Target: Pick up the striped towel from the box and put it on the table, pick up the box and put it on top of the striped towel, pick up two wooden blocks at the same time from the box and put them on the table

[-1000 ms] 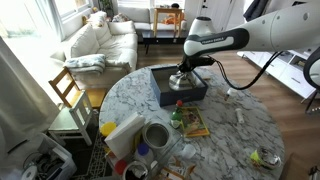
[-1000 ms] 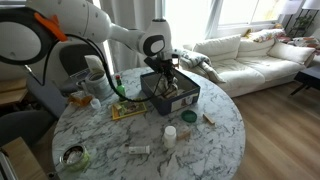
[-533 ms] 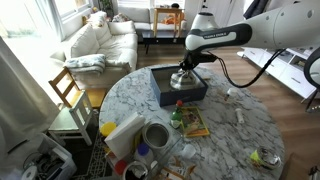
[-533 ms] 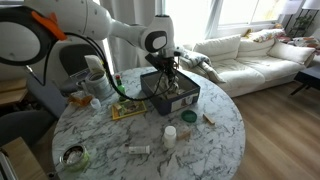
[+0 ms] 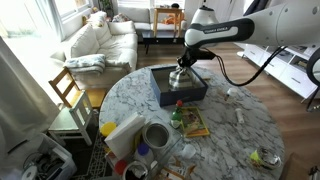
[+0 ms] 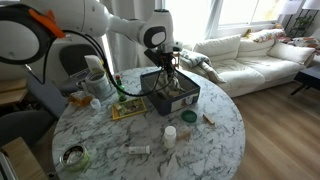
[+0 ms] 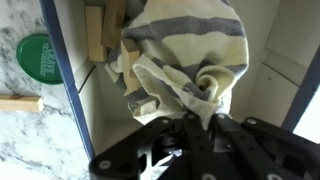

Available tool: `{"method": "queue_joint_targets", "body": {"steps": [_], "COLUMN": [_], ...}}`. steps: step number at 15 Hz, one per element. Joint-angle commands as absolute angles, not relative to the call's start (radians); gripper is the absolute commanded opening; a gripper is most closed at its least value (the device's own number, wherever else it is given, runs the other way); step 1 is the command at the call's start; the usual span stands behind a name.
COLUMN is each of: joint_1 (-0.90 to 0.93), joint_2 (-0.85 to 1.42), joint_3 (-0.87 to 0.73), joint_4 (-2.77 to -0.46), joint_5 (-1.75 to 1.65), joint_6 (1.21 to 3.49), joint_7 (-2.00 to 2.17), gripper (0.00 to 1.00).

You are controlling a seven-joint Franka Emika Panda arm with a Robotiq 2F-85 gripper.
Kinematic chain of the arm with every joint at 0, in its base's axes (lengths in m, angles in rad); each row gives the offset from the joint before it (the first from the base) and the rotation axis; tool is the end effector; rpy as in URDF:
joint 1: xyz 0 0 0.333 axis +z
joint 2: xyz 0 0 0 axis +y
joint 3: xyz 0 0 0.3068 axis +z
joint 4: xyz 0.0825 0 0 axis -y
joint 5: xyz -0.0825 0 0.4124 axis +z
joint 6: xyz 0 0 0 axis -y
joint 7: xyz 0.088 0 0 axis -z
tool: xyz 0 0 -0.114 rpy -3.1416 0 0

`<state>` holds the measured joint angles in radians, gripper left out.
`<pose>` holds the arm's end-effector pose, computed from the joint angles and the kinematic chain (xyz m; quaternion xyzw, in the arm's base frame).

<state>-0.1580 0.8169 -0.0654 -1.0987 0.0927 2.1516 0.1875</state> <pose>0.7927 -0.1586 0.3317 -0.9703 0.2100 -0.1187 0.0169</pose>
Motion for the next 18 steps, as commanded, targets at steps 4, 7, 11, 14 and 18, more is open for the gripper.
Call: {"method": "queue_joint_targets", "body": {"steps": [4,7,11,14,18], "joint_1": [-0.175,-0.175,-0.176,-0.186,-0.226], "joint_2": [0.708,0.667,0.585,0.498,0.361], "joint_3": [-0.048,-0.045,-0.044,-0.046,-0.036], "joint_4": [-1.103,-1.123,-1.160,-1.207,-1.281], "joint_5": [0.138,0.139,0.144,0.147,0.199], "joint_6": [2.128,2.137,2.137,2.093,1.964], "joint_7": [0.164,0.170,0.167,0.154,0.071], "gripper": [0.02,0.02,0.02,0.02,0.02]}}
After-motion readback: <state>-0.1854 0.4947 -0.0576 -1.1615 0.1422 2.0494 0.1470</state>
